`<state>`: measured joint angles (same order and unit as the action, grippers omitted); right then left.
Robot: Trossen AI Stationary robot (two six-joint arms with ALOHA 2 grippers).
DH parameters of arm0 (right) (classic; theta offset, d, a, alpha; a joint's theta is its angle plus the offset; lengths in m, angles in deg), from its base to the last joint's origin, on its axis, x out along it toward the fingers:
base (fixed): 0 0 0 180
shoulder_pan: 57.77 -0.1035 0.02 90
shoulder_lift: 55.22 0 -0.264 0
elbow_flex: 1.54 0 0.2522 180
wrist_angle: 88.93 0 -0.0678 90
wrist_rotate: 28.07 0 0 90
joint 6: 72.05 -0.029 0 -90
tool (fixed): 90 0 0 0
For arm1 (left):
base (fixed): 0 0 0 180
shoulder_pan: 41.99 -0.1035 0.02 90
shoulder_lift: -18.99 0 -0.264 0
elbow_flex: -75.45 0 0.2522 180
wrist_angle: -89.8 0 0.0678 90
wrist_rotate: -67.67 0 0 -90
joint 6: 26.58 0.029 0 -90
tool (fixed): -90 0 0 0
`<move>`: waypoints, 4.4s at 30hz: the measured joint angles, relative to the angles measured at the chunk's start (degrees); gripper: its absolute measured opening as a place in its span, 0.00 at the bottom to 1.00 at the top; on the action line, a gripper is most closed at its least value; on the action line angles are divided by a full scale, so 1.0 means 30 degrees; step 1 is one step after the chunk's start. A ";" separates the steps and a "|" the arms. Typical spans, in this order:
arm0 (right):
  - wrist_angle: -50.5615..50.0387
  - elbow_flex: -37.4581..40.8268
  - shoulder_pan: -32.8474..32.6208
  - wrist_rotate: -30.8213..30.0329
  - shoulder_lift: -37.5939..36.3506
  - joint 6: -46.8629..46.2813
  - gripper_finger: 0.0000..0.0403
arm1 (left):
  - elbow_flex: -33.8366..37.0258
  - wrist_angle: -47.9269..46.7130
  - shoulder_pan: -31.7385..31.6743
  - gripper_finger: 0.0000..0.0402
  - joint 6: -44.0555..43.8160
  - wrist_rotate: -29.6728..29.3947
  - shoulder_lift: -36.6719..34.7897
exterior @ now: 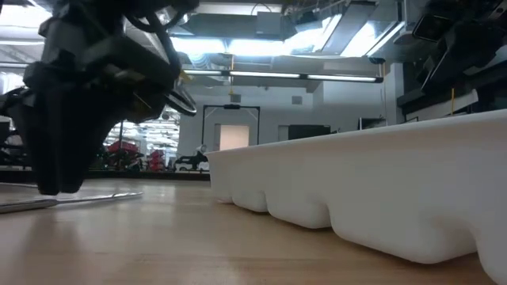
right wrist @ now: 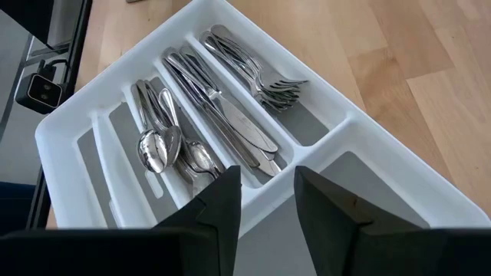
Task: Sort silverware
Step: Put the silver table knife into the silverware tray
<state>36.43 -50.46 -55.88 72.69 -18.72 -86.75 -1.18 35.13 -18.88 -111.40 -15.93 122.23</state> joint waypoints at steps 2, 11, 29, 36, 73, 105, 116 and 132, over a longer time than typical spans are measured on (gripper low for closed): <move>-0.0003 0.0000 0.0000 0.0000 0.0003 0.0000 0.31 | 0.0000 -0.0526 -0.0133 0.29 -0.0077 -0.0010 -0.0007; -0.0003 0.0000 0.0000 0.0005 -0.0004 0.0000 0.31 | -0.0007 -0.0575 0.0390 0.28 -0.1282 -0.0215 -0.0007; 0.0012 0.0000 -0.0007 0.0000 -0.0004 0.0056 0.31 | -0.0065 -0.0796 0.0858 0.21 -0.2004 -0.1291 0.1337; 0.0012 0.0000 -0.0007 -0.0006 -0.0003 0.0054 0.31 | -0.0036 -0.0845 0.0970 0.07 -0.1945 -0.1416 0.1377; -0.0010 0.0000 -0.0007 -0.0007 -0.0004 0.0058 0.31 | 0.0007 -0.0550 0.0893 0.09 -0.1110 -0.1712 -0.0919; -0.0062 0.0000 -0.0007 0.0012 -0.0004 0.0058 0.31 | -0.0109 -0.1441 0.0923 0.26 0.2711 -0.2587 -0.1677; 0.0019 0.0000 -0.0007 0.0124 0.0000 0.0044 0.31 | -0.0112 -0.1178 0.0888 0.33 0.4860 -0.2582 0.0452; 0.0019 0.0000 -0.0006 0.0109 0.0000 0.0016 0.31 | -0.0181 -0.1684 0.0906 0.31 0.4994 -0.2604 0.0875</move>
<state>36.49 -50.46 -55.90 73.02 -18.72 -86.70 -1.72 30.08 -16.17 -96.41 -23.74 124.86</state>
